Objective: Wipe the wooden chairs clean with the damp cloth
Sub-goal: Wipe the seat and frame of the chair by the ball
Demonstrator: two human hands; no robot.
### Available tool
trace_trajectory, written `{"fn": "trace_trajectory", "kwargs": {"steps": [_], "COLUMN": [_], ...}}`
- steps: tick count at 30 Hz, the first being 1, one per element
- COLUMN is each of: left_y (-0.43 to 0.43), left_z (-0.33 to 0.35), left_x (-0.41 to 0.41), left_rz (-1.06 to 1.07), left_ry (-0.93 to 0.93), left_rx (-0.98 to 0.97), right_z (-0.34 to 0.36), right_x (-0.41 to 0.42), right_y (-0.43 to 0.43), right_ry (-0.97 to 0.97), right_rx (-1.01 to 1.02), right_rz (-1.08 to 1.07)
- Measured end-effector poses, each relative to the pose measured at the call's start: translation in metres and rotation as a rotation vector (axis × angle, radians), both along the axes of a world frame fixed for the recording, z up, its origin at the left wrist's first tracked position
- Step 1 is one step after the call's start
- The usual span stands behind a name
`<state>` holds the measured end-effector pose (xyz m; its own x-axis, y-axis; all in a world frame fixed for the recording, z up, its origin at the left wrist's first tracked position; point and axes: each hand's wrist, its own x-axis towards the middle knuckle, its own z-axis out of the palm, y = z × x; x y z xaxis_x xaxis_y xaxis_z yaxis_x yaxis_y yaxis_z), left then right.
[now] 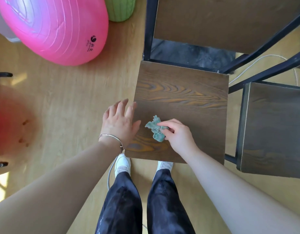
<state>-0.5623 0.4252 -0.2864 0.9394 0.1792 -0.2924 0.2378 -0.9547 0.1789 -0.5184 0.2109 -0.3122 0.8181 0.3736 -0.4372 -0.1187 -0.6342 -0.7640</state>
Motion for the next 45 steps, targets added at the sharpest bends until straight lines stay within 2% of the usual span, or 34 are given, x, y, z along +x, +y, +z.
{"fn": "trace_trajectory", "kwargs": {"steps": [4,10,15,21,25,30,33,38,40,43,45], "left_y": [-0.035,-0.068,-0.078,-0.083,-0.090,-0.096,-0.097,-0.095,-0.095,-0.095,-0.096], "left_z": [-0.002,-0.010,-0.013,-0.022,-0.025,-0.028,-0.029,-0.030,-0.030,-0.030,-0.031], "left_x": [0.025,0.051,0.058,0.052,0.050,0.053,0.058,0.063,0.065,0.068,0.069], "left_rz": [-0.063,-0.092,-0.116,-0.133,-0.137,-0.139,-0.128,-0.131,-0.134,-0.134,-0.134], "left_ry": [-0.019,-0.010,0.043,0.068,0.100,0.112,0.097,0.091,0.088,0.093,0.104], "left_rx": [-0.014,-0.021,0.003,0.002,0.006,-0.004,-0.014,-0.006,-0.009,-0.014,-0.017], "right_z": [0.005,0.002,0.007,-0.007,-0.015,-0.014,-0.017,-0.015,-0.011,-0.003,-0.002], "right_x": [0.031,0.050,0.050,0.024,0.018,0.033,0.051,0.070,0.067,0.054,0.041], "right_y": [-0.029,-0.059,-0.081,-0.111,-0.121,-0.094,-0.071,-0.056,-0.064,-0.086,-0.103], "right_ry": [-0.056,-0.021,0.115,0.226,-0.101,-0.251,-0.148,0.041,0.063,0.065,0.133], "right_rx": [-0.028,-0.091,-0.053,-0.126,-0.423,-0.361,-0.316,-0.386,-0.351,-0.296,-0.279], "right_rz": [-0.065,-0.082,-0.319,-0.513,-0.349,-0.085,0.000,0.095,0.045,-0.129,-0.258]}}
